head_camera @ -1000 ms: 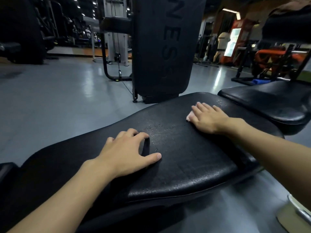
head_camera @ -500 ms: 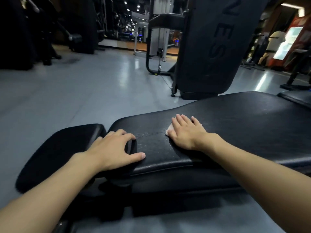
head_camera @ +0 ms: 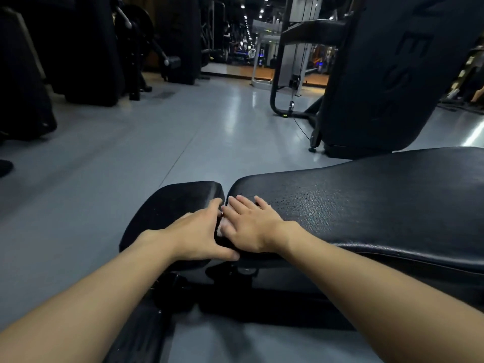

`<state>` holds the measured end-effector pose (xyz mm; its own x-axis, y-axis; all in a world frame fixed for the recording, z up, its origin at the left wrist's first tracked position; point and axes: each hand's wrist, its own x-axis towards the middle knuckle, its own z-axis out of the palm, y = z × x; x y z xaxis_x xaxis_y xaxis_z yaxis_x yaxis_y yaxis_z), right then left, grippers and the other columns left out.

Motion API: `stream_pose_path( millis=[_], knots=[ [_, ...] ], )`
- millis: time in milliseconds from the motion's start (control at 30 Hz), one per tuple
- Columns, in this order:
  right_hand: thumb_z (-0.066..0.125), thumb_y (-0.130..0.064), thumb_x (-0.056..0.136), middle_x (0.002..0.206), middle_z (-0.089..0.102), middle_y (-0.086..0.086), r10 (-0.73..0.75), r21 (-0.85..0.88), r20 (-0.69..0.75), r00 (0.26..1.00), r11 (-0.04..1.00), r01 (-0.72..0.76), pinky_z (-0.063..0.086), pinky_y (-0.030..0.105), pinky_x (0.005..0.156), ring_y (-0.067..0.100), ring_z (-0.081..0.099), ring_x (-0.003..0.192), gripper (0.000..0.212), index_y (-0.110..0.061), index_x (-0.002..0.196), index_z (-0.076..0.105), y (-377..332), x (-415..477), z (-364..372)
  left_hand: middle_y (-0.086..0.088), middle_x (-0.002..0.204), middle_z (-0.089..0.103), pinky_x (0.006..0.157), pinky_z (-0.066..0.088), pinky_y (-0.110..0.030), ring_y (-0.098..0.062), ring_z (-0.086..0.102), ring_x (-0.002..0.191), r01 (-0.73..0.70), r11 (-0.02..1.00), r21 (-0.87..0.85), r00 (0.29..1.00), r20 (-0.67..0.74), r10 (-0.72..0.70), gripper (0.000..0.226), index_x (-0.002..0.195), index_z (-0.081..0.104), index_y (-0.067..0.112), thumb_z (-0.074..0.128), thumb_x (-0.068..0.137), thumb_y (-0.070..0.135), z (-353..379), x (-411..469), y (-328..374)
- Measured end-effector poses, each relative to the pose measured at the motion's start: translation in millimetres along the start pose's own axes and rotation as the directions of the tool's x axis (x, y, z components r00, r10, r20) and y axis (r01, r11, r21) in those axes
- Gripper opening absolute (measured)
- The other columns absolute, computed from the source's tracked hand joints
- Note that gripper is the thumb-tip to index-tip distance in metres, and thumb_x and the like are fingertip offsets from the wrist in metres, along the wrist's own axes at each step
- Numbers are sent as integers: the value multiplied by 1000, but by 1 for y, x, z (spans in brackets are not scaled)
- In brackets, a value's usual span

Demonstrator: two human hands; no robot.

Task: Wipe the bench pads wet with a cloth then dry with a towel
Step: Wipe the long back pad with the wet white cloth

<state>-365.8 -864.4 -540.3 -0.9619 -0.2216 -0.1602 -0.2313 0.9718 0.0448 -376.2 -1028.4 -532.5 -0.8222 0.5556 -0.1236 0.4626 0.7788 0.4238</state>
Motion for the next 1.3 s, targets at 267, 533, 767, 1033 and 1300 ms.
stream_pose_path(
  millis=[267,533,767,1033,1300],
  knots=[
    [17,-52,102,168,-5,-1,118,-78,13,993,990,-117,-8,53,121,14,-9,153,66,-24,160,6,48,-33,-15,6,158,34,118,30,-37,-12,34,144,-60,996,-59,998,-13,60,113,154,20,24,79,67,66,0,-1,5],
    [16,-52,102,168,2,-4,137,-28,-31,990,990,-138,-6,50,122,12,-4,154,64,-24,160,13,78,-45,-10,20,143,40,113,32,-33,-8,41,132,-118,993,15,993,-17,118,77,139,46,34,66,76,73,1,14,27],
    [20,-63,97,168,2,-9,283,-22,-32,958,959,-284,-4,50,122,13,-3,154,68,-36,158,11,159,-93,-22,16,148,33,114,25,-45,-13,31,137,-190,975,115,982,32,187,81,141,37,49,54,71,86,18,46,91],
    [22,-65,96,168,2,-10,476,4,-67,877,879,-477,-5,51,122,11,-3,154,70,-35,158,13,264,-163,-33,17,144,35,113,24,-45,-10,30,138,-319,942,101,947,1,321,94,140,39,50,36,58,97,47,85,201],
    [22,-65,96,168,2,-9,667,43,-66,742,745,-666,-4,51,122,13,-2,154,71,-34,159,13,364,-245,-43,17,146,35,111,26,-49,-11,30,139,-359,928,105,931,-34,364,100,138,41,50,30,52,100,68,111,278]
  ],
)
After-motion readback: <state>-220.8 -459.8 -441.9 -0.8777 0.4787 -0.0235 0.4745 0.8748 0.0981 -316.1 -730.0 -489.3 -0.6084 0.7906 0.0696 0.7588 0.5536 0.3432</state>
